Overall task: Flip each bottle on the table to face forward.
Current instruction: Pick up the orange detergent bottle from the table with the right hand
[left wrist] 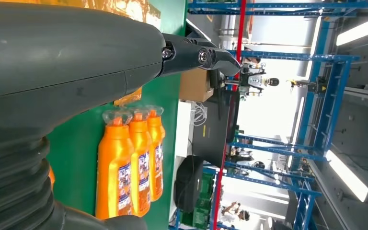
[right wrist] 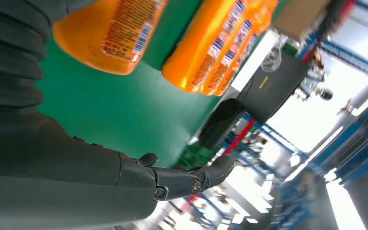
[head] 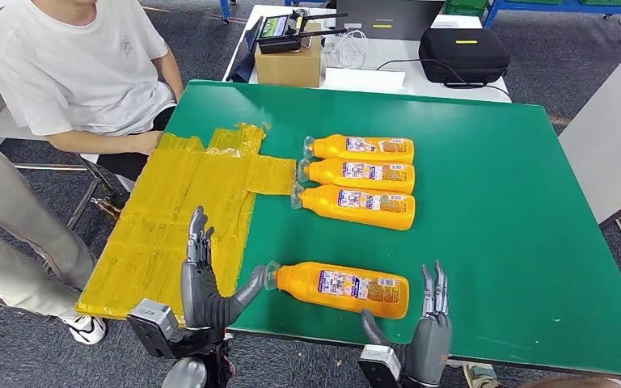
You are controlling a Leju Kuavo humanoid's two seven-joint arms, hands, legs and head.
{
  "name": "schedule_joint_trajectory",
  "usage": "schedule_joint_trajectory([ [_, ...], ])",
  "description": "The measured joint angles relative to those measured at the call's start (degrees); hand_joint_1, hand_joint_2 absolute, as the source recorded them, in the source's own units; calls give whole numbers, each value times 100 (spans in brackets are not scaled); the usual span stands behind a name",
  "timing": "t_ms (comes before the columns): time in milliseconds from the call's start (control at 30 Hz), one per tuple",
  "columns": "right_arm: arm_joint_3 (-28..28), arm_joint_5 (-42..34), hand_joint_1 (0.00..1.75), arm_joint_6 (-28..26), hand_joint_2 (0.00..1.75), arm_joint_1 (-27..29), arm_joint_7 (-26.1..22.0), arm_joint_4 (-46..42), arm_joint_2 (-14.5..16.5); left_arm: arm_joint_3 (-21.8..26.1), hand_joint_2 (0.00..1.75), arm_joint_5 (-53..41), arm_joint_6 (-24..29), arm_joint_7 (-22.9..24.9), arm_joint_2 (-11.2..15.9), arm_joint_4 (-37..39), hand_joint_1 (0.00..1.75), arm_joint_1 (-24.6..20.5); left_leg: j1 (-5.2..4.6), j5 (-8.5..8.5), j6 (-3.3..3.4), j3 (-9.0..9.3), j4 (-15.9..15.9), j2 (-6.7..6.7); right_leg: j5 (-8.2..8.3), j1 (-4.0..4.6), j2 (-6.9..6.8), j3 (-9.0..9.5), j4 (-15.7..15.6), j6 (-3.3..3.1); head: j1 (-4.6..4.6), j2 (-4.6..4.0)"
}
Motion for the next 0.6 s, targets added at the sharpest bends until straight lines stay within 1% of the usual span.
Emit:
schedule_joint_trajectory([
  [100,-98,963,0,-3,175,26,284,-1,-1,10,175,37,-72,31,1,0,0,-1,-2,0,0,0,0,1,0,-1,1,-1,-1,0,0,0],
  [167,-147,1270,0,-4,175,39,358,-1,-1,17,175,50,-97,42,1,0,0,-1,-2,0,0,1,0,1,0,-1,0,-1,-1,0,0,0],
  [267,-232,1689,0,-5,175,58,375,-16,1,23,175,58,-156,58,1,0,0,-1,-1,0,0,1,0,1,0,0,1,-2,-1,0,-1,0],
  [400,-412,2745,0,-9,175,90,307,-132,2,21,175,58,-298,98,1,0,0,-5,0,0,0,0,0,1,0,1,1,-2,-1,0,-1,0],
  [467,-457,2936,0,-10,175,98,361,-175,0,21,175,58,-326,119,1,0,0,-8,0,0,0,0,0,1,0,0,1,-2,-1,0,-1,0],
  [533,-463,3081,0,-11,175,95,624,-188,-26,21,175,58,-355,141,1,0,0,-9,0,0,0,-1,0,1,0,0,1,-1,0,0,-1,0],
  [600,-384,3211,0,-11,175,69,1104,-133,-102,22,175,55,-392,159,1,0,0,-9,-1,0,0,-2,0,1,0,0,1,0,-1,0,-1,0],
])
